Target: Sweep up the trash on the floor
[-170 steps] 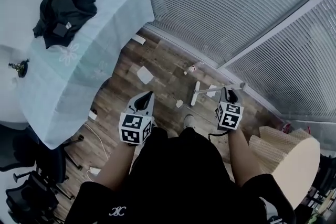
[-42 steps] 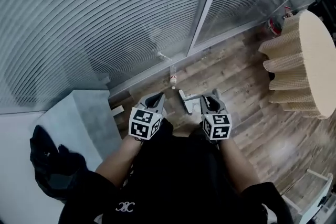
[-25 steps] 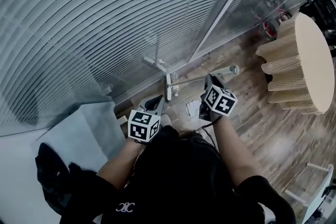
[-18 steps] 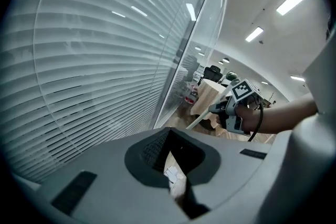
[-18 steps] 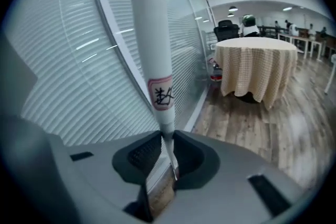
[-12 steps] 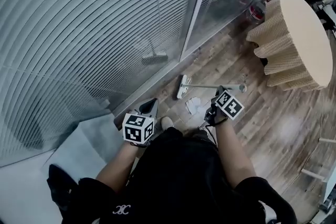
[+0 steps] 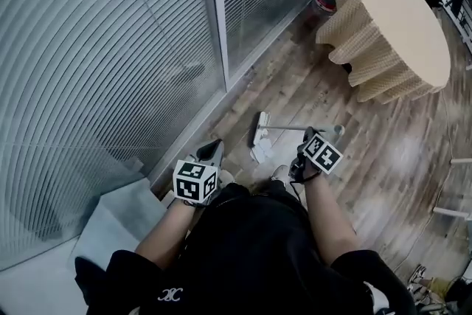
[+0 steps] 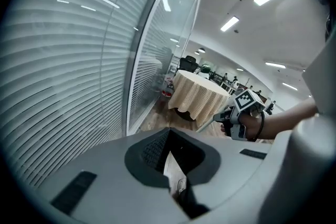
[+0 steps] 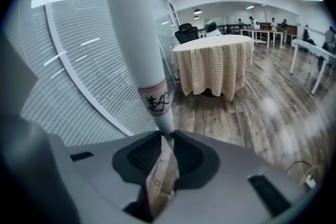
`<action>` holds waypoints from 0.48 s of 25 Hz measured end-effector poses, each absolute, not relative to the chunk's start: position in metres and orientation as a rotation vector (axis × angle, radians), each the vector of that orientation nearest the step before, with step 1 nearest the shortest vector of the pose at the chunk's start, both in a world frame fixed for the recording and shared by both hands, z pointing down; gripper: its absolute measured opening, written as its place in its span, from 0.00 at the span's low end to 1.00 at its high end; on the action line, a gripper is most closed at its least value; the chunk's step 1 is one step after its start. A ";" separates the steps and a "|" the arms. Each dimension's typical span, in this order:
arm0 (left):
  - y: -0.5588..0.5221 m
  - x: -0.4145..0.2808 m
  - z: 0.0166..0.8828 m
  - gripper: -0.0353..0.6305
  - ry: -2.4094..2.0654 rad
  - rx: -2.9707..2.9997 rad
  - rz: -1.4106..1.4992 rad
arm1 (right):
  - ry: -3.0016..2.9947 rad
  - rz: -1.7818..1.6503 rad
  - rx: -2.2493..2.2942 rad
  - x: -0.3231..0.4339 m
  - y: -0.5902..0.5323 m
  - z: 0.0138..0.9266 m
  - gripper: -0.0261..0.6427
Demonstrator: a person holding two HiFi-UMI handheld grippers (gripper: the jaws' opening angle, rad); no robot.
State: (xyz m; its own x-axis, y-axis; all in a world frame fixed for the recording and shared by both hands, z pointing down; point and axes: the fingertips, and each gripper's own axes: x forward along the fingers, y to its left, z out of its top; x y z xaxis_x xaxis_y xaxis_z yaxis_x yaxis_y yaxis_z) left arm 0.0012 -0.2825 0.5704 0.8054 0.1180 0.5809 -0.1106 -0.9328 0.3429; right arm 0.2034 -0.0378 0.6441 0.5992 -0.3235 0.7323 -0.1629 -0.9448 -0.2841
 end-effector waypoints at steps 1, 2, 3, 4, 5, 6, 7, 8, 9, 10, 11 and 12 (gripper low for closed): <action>-0.276 0.009 0.567 0.04 0.015 2.634 0.879 | 0.425 -1.268 -2.624 0.206 -0.035 0.641 0.16; -0.268 0.017 0.564 0.05 0.023 2.638 0.878 | 0.455 -1.271 -2.610 0.209 -0.034 0.638 0.16; -0.262 0.025 0.561 0.04 0.030 2.643 0.876 | 0.493 -1.269 -2.600 0.211 -0.035 0.633 0.16; -0.257 0.032 0.558 0.05 0.038 2.649 0.874 | 0.537 -1.262 -2.600 0.213 -0.037 0.626 0.16; -0.252 0.039 0.556 0.04 0.044 2.654 0.869 | 0.589 -1.249 -2.612 0.215 -0.041 0.618 0.16; -0.249 0.046 0.553 0.04 0.048 2.660 0.862 | 0.652 -1.230 -2.637 0.217 -0.047 0.609 0.16; -0.245 0.053 0.549 0.04 0.052 2.666 0.853 | 0.724 -1.205 -2.670 0.220 -0.052 0.598 0.16; -0.242 0.061 0.545 0.04 0.056 2.674 0.840 | 0.802 -1.174 -2.705 0.222 -0.058 0.587 0.16; -0.237 0.069 0.540 0.04 0.061 2.683 0.825 | 0.881 -1.134 -2.742 0.224 -0.062 0.574 0.16; -0.232 0.078 0.534 0.05 0.069 2.692 0.807 | 0.960 -1.087 -2.778 0.225 -0.066 0.560 0.16; -0.227 0.086 0.527 0.04 0.078 2.701 0.788 | 1.037 -1.036 -2.813 0.224 -0.069 0.546 0.16; -0.222 0.094 0.519 0.04 0.091 2.711 0.766 | 1.112 -0.981 -2.843 0.221 -0.072 0.531 0.16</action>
State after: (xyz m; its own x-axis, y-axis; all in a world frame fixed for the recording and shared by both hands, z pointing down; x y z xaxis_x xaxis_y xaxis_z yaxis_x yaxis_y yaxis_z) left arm 0.0937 -0.2220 0.5194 0.8541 0.1465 0.4990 -0.0262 -0.9462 0.3226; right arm 0.2209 -0.0715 0.5308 0.5728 -0.5944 0.5644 -0.6343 -0.7576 -0.1540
